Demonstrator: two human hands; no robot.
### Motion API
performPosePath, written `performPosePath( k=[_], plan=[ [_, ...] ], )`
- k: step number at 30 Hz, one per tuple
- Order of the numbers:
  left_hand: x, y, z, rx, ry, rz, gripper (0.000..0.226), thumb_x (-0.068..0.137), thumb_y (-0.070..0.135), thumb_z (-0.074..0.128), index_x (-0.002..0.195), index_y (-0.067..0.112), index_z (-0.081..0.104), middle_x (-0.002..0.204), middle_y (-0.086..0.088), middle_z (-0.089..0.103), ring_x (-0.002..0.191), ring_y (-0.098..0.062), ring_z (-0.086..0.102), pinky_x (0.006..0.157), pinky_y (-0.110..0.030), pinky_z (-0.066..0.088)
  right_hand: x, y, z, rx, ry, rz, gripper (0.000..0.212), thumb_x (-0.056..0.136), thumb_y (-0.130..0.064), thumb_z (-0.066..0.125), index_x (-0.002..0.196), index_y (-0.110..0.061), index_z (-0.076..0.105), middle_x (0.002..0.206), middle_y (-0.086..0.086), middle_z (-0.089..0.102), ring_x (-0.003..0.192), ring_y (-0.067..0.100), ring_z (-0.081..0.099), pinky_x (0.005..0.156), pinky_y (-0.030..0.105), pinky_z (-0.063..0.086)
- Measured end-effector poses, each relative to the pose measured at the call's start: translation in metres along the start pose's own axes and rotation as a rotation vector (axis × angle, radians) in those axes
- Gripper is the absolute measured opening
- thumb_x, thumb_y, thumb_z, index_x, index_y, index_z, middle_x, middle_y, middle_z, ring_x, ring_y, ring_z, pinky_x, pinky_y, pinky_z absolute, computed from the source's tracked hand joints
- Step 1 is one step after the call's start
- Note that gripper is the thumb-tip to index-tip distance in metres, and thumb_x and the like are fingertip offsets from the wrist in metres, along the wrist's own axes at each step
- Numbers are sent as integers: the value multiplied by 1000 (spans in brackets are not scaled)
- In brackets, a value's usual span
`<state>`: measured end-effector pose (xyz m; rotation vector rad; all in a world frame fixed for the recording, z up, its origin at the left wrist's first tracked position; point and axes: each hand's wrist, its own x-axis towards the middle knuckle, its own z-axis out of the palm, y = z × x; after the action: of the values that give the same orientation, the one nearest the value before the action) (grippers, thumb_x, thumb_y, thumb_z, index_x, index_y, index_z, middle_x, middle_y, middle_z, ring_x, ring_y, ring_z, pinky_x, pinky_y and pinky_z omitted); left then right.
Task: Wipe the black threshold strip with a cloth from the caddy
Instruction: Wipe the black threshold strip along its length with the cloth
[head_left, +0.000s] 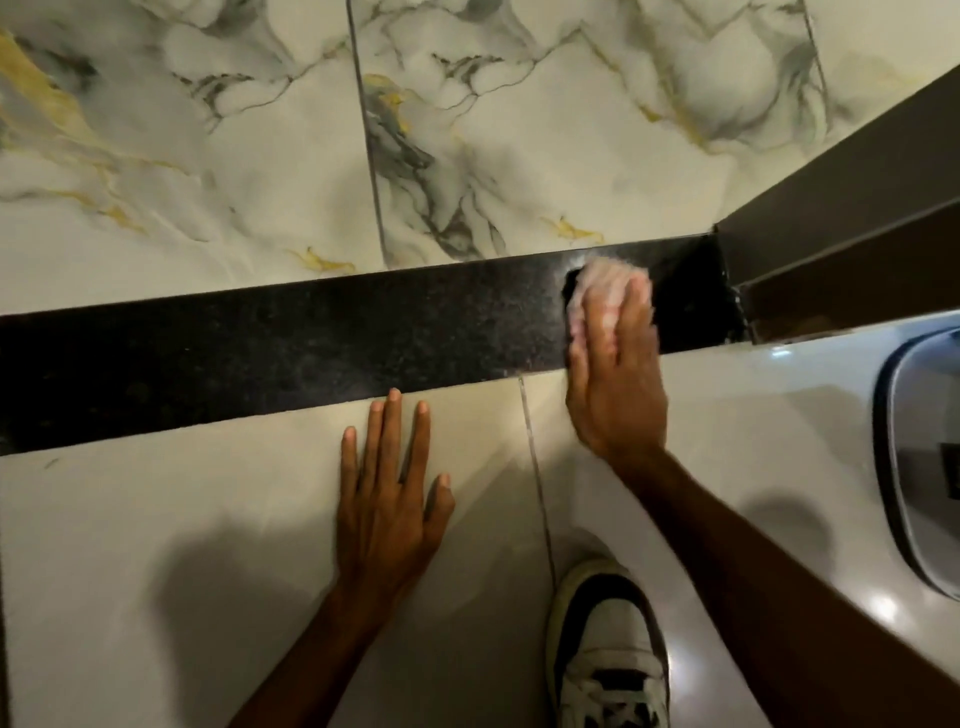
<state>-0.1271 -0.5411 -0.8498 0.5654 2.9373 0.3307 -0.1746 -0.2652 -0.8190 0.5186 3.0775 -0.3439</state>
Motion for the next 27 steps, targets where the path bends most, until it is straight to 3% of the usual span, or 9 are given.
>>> performPosePath(
  k=[4,7,9,13,17,20,22,23,27],
  plan=[
    [9,4,8,13,6,84,76,110,47,33,176,18,10,185,-14,7,171,-30,8,139,-53,6,69,-30,8,59,74,173,67,114,-52,31,173,-26,12,182,17,0,169,36,7,136,57,26],
    [13,5,9,34,-15,111,76,110,47,31,176,18,9,185,-14,6,171,-30,7,139,-54,6,42,-42,18,70,49,-83,63,115,-46,35,172,-24,21,182,15,6,170,30,7,137,52,25],
    [15,9,4,26,-31,106,76,110,47,32,176,17,10,185,-15,6,171,-30,6,138,-57,10,-3,-24,12,84,-13,-142,62,114,-42,39,172,-30,21,182,12,7,170,29,8,137,53,26],
    [18,15,0,7,-54,108,76,109,47,35,175,16,14,184,-16,9,171,-32,8,137,-60,15,-20,22,-5,105,56,168,67,114,-37,40,172,-34,6,182,13,4,169,33,12,134,54,33],
    [20,17,9,56,-29,149,76,110,48,32,176,16,11,184,-17,9,171,-32,8,139,-54,5,55,15,-3,168,121,323,68,113,-47,38,173,-23,15,182,13,5,169,27,10,137,48,27],
    [22,16,14,74,-24,142,76,110,49,29,176,16,12,184,-17,10,171,-32,6,139,-50,-2,69,1,4,160,83,109,67,113,-50,40,172,-25,21,182,13,9,168,31,15,132,50,32],
    [22,16,9,60,-38,127,76,109,47,30,175,14,14,184,-18,11,171,-33,9,139,-52,1,39,9,5,97,45,-108,61,115,-44,39,172,-25,24,182,15,10,169,33,12,135,54,31],
    [22,18,5,51,-37,129,76,108,46,31,175,13,16,183,-19,12,170,-35,11,139,-54,5,18,17,2,99,27,-116,61,115,-40,42,171,-27,24,182,13,10,169,32,13,135,54,32],
    [28,27,-3,47,-44,133,75,108,44,34,173,10,22,182,-21,16,169,-38,18,136,-61,17,-12,53,-11,88,67,169,61,114,-38,42,171,-31,22,182,12,9,167,35,19,128,53,42]
  ],
)
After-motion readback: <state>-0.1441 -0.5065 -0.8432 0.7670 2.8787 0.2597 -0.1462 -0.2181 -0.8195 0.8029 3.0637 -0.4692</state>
